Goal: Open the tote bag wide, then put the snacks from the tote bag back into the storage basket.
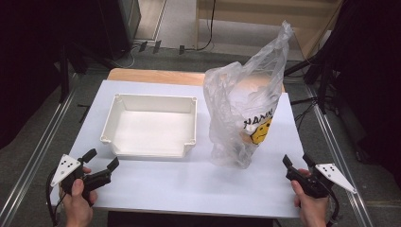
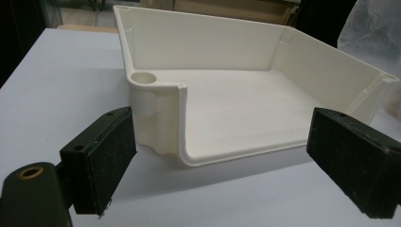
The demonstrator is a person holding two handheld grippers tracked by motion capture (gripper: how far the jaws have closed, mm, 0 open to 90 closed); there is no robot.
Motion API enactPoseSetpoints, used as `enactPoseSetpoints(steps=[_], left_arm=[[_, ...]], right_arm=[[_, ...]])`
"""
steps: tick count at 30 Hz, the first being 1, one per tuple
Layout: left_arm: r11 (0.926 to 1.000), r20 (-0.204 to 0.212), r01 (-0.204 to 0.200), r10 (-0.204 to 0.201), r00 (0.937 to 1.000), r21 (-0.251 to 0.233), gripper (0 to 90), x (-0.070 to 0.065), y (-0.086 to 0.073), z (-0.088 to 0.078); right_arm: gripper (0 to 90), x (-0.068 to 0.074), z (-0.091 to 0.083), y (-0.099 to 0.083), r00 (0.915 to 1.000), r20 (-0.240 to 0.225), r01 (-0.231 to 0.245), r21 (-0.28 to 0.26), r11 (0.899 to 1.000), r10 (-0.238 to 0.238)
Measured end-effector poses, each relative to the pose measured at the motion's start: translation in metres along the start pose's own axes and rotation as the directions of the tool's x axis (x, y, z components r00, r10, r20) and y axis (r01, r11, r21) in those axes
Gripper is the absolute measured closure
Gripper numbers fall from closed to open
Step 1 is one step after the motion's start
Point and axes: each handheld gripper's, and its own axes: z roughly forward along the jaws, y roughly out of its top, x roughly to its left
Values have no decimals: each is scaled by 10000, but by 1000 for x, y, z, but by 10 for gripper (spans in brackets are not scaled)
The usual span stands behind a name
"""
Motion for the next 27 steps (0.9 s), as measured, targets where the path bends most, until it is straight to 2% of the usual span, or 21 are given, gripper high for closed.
enactPoseSetpoints(steps=[6,14,19,27], left_arm=[[10000,26,12,-12,10000,-84,90,-3,2,-1],[10000,95,30,-29,10000,-53,90,-4,4,-2],[9997,21,147,-146,9999,-185,90,-4,8,-3],[9997,223,87,-82,9997,-246,90,-9,14,-2]], right_arm=[[242,10,-3,13,9988,-395,-297,-390,9988,281],[266,26,-1,31,9985,-534,92,-474,9988,-117],[290,37,3,41,9961,-846,198,-704,9973,-258],[288,53,9,54,9934,-1070,333,-764,9965,-414]])
